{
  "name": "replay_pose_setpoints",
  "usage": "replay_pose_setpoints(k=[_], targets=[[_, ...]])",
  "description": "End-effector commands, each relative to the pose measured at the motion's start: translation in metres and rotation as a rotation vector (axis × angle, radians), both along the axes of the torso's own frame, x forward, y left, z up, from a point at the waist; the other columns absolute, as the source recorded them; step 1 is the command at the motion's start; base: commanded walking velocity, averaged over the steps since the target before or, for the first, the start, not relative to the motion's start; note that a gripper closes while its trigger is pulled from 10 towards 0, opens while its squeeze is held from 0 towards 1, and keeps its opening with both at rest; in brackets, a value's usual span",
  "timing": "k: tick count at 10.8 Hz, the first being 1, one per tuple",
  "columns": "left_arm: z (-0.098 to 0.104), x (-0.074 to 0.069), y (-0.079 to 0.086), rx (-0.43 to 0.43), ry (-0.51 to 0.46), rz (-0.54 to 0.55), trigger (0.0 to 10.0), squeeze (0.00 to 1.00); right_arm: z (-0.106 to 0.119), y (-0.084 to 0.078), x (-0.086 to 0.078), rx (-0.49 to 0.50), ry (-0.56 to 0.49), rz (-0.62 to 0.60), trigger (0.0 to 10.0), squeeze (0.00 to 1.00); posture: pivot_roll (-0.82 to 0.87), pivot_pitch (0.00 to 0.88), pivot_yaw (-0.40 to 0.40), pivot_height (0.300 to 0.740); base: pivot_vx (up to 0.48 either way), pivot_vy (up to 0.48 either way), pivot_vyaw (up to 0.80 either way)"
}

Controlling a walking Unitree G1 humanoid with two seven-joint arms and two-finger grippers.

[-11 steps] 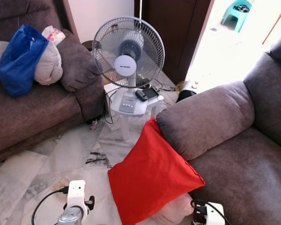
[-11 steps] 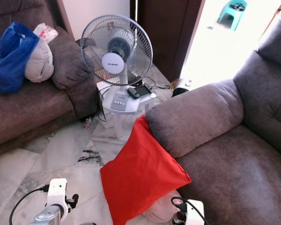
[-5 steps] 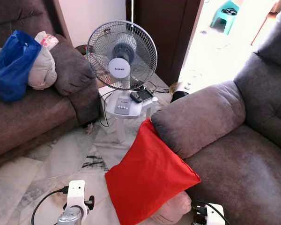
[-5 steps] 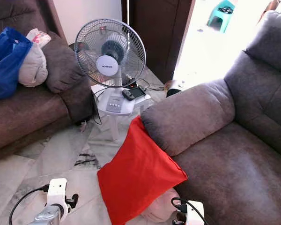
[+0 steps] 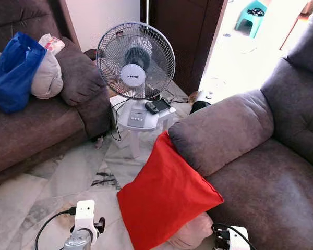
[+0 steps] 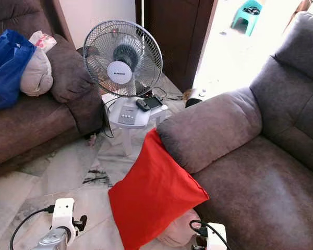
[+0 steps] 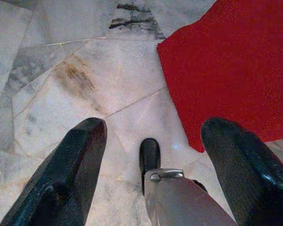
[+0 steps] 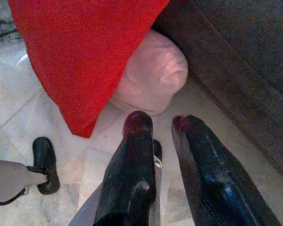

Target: Move the pillow to the sofa from floor

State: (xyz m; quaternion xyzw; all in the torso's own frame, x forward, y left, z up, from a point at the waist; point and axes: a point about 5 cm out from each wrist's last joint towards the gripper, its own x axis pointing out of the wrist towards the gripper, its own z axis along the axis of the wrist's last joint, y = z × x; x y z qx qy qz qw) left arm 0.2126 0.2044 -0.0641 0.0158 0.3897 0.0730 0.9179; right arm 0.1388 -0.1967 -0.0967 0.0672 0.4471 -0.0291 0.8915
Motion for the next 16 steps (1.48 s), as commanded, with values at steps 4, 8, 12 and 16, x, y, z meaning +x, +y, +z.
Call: replay_pose_setpoints(k=[4, 8, 12, 16], targets=[[-0.0001, 0.0002, -0.0008, 0.000, 0.004, 0.003, 10.0, 0.00, -0.0001, -0.0023, -0.0019, 0.000, -0.001, -0.006, 10.0, 0.00, 0.04, 0.052, -0.056, 0.740, 0.259, 0.000, 0.00], [-0.0010, -0.0011, -0.0011, 0.002, 0.009, -0.004, 10.0, 0.00, -0.0006, -0.0020, -0.0034, -0.002, 0.004, 0.004, 10.0, 0.00, 0.04, 0.036, -0.052, 0.740, 0.273, 0.000, 0.00], [-0.0007, -0.0008, -0.0010, 0.003, 0.005, -0.003, 10.0, 0.00, -0.0007, -0.0020, -0.0034, -0.003, 0.006, 0.005, 10.0, 0.00, 0.04, 0.043, -0.054, 0.740, 0.198, 0.000, 0.00], [-0.0003, 0.0000, -0.0012, 0.001, 0.005, -0.004, 10.0, 0.00, -0.0005, -0.0026, -0.0030, -0.004, 0.006, 0.003, 10.0, 0.00, 0.04, 0.056, -0.055, 0.740, 0.000, 0.000, 0.00]])
